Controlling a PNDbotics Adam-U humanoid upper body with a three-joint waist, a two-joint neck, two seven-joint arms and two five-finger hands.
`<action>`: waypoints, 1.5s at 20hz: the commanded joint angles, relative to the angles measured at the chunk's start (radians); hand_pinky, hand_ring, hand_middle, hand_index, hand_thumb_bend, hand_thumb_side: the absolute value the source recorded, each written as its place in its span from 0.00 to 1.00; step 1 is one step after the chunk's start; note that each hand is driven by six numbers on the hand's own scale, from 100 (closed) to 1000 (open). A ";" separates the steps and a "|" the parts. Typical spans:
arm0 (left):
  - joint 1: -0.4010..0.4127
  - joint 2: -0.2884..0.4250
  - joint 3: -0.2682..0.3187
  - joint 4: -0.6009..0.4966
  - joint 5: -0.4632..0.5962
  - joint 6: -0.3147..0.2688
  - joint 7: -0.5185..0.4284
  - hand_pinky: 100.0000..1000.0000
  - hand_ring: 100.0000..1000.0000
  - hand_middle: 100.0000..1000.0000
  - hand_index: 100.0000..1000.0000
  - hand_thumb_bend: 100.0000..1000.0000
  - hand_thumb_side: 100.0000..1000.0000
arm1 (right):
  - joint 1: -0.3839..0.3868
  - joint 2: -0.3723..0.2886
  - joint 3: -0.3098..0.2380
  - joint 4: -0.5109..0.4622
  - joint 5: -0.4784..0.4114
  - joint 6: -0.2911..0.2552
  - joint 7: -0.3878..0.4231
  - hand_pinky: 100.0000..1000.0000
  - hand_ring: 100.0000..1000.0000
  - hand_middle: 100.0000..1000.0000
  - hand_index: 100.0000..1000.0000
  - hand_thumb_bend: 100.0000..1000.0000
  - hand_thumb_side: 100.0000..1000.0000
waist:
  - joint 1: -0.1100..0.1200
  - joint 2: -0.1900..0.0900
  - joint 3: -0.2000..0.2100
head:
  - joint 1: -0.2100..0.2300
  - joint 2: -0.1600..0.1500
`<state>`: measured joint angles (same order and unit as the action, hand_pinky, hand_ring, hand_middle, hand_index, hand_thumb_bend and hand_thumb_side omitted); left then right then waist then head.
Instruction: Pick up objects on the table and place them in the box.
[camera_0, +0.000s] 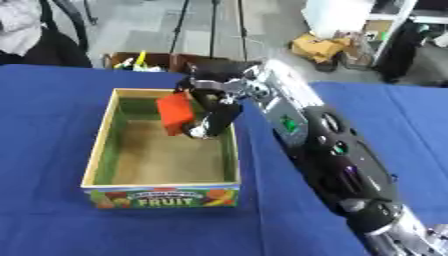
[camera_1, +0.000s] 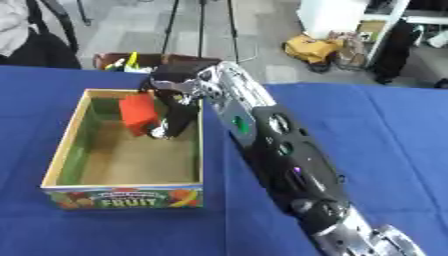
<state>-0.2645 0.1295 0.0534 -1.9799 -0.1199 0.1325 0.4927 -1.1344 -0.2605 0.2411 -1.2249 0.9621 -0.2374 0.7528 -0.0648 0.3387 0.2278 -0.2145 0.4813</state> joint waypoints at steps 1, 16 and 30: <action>-0.011 0.012 -0.003 -0.020 -0.002 0.000 -0.004 0.18 0.53 0.45 0.39 0.00 0.80 | -0.026 0.005 0.007 0.008 0.031 -0.019 0.026 0.24 0.51 0.26 0.20 0.00 0.32 | 0.004 -0.017 0.003 | -0.010 -0.013; -0.023 0.008 -0.002 -0.020 0.000 0.000 0.004 0.18 0.53 0.45 0.39 0.00 0.80 | -0.027 0.019 0.042 0.102 0.152 -0.107 0.066 0.28 0.55 0.32 0.29 0.00 0.33 | -0.002 -0.005 0.020 | -0.046 -0.015; -0.020 0.007 0.000 -0.020 -0.001 0.002 0.009 0.18 0.52 0.45 0.39 0.00 0.79 | -0.028 0.013 0.045 0.084 0.137 -0.173 0.125 0.54 0.80 0.74 0.82 0.42 0.50 | 0.002 -0.010 0.013 | -0.059 -0.013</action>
<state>-0.2743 0.1281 0.0532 -1.9799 -0.1198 0.1361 0.4988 -1.1428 -0.2322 0.2901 -1.1123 1.1114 -0.3446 0.8071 -0.0718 0.3528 0.2408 -0.2703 0.4734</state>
